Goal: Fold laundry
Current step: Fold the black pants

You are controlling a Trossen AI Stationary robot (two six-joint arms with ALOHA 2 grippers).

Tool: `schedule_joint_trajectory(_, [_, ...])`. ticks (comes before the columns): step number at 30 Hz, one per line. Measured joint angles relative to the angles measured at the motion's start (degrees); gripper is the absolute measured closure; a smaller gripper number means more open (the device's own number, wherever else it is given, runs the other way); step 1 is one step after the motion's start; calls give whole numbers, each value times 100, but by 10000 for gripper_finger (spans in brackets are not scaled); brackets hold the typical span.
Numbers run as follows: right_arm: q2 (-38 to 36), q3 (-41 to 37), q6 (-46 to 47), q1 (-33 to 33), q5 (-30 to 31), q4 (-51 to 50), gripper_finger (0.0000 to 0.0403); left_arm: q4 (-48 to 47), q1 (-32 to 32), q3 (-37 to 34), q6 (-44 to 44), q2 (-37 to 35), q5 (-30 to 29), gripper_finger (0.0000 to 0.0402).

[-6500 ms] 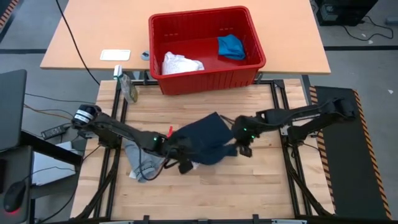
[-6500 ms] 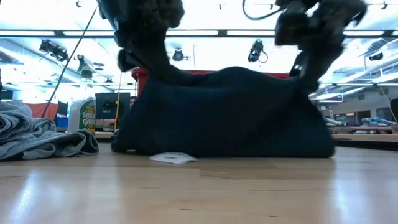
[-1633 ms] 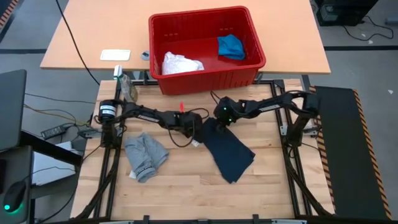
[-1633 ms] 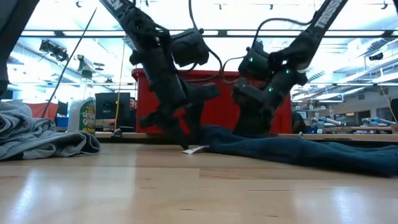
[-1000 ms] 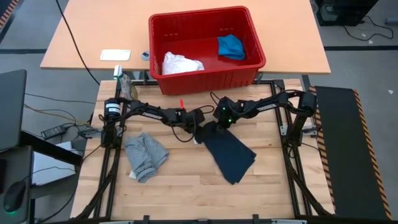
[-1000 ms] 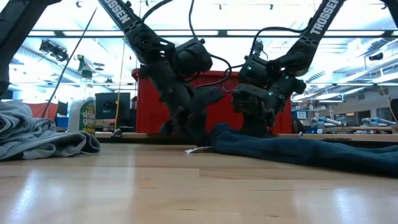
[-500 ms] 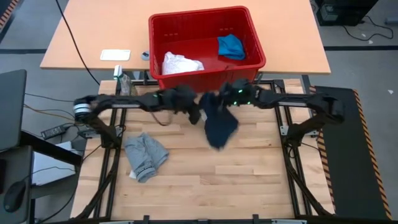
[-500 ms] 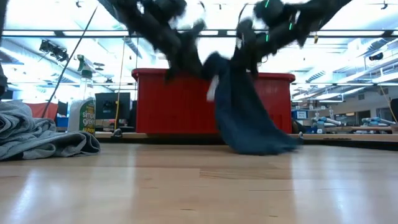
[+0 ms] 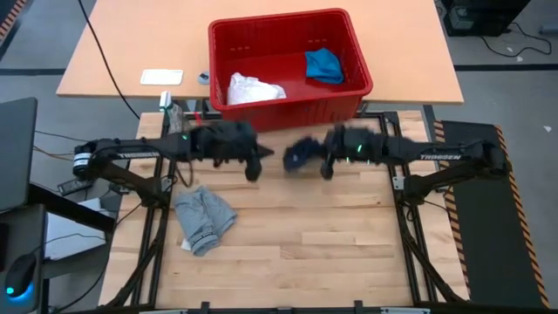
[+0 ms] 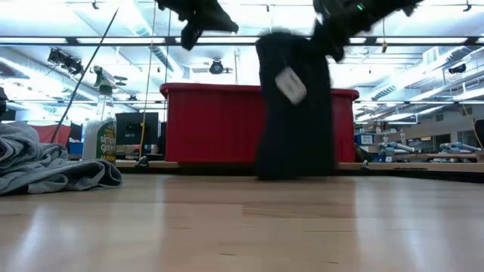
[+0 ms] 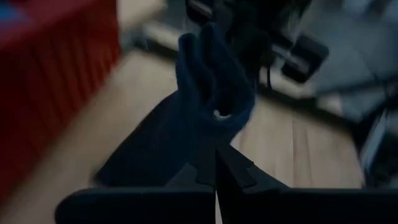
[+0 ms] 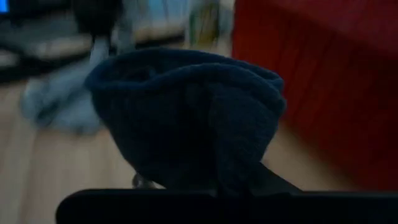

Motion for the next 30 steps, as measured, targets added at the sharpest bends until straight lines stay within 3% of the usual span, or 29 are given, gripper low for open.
schedule_joint_trajectory(4, [-6, -756, 1589, 983, 712, -78, 391, -353, -533, -2, -122, 498, -130, 401])
schedule_joint_trajectory(8, [-26, -1075, 2557, 1707, 1548, -9, 391, -242, -849, -2, -420, 1004, -129, 397])
schedule_joint_trajectory(13, [-13, -1178, 3975, 2352, 1924, -207, 392, 206, -893, -2, -957, 1468, -194, 369])
schedule_joint_trajectory(19, [-24, -1178, 5973, 3169, 2449, -1254, 392, 820, -935, -2, -1105, 1651, -174, 327])
schedule_joint_trajectory(24, [134, -1178, 7365, 3490, 2651, -2241, 392, 863, -937, -2, -1107, 1649, -165, 301])
schedule_joint_trajectory(30, [529, -1178, 8136, 3184, 2687, -2634, 392, 1223, -935, 0, -1114, 1732, -158, 294])
